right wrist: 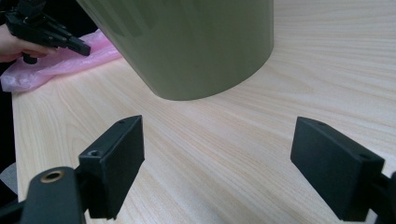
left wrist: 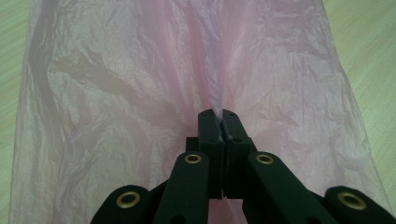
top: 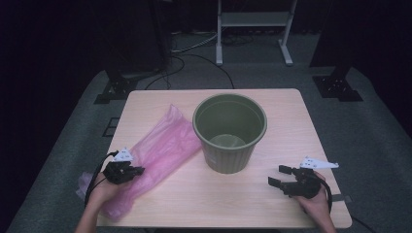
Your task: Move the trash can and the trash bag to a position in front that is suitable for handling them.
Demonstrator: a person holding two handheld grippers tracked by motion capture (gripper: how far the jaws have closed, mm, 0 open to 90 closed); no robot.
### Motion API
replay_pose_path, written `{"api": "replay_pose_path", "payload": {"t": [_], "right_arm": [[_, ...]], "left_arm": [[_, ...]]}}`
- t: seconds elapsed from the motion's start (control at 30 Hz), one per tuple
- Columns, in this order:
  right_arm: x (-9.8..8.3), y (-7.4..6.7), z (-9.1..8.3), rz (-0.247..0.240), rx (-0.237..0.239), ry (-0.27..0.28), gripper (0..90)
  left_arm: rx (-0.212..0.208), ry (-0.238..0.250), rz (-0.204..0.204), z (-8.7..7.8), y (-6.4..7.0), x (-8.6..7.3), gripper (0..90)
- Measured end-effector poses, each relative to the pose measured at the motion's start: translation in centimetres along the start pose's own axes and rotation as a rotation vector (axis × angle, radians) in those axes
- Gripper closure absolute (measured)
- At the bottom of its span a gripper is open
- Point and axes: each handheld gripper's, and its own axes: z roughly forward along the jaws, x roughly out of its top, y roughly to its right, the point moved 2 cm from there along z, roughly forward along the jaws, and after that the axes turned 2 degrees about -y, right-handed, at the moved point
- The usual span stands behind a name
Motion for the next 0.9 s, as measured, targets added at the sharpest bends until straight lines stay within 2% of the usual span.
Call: {"api": "replay_pose_path", "payload": {"t": [0.2,0.43,0.53,0.6,0.63,0.67,0.7,0.73,0.9], "right_arm": [[0.0,0.2,0.1,0.012,-0.003,0.003,16.6],[-0.1,0.5,0.2,0.037,-0.004,0.001,16.6],[-0.1,0.5,0.3,0.043,-0.005,0.001,16.6],[-0.1,0.5,0.4,0.043,-0.006,0.000,16.6],[-0.1,0.5,0.4,0.047,-0.007,-0.003,16.6],[-0.1,0.5,0.5,0.048,-0.008,-0.004,16.6],[-0.2,0.5,0.5,0.051,-0.008,-0.005,16.6],[-0.2,0.5,0.5,0.051,-0.008,-0.005,16.6],[-0.2,0.7,0.5,0.051,-0.013,-0.007,16.6]], "left_arm": [[-0.016,-0.007,-0.005,-0.5,-0.1,-0.4,89.4],[-0.029,0.027,-0.007,-2.0,-0.2,-0.6,89.4],[-0.024,0.063,0.011,-3.7,-0.1,0.0,89.4],[-0.023,0.073,0.015,-4.2,-0.2,0.2,89.4],[-0.020,0.094,0.023,-5.3,-0.1,0.7,89.4],[-0.020,0.094,0.023,-5.3,-0.1,0.7,89.5],[-0.015,0.111,0.031,-6.3,-0.1,1.2,89.5],[-0.015,0.111,0.031,-6.3,-0.1,1.2,89.5],[-0.004,0.164,0.061,-9.2,0.0,2.6,89.5]]}}
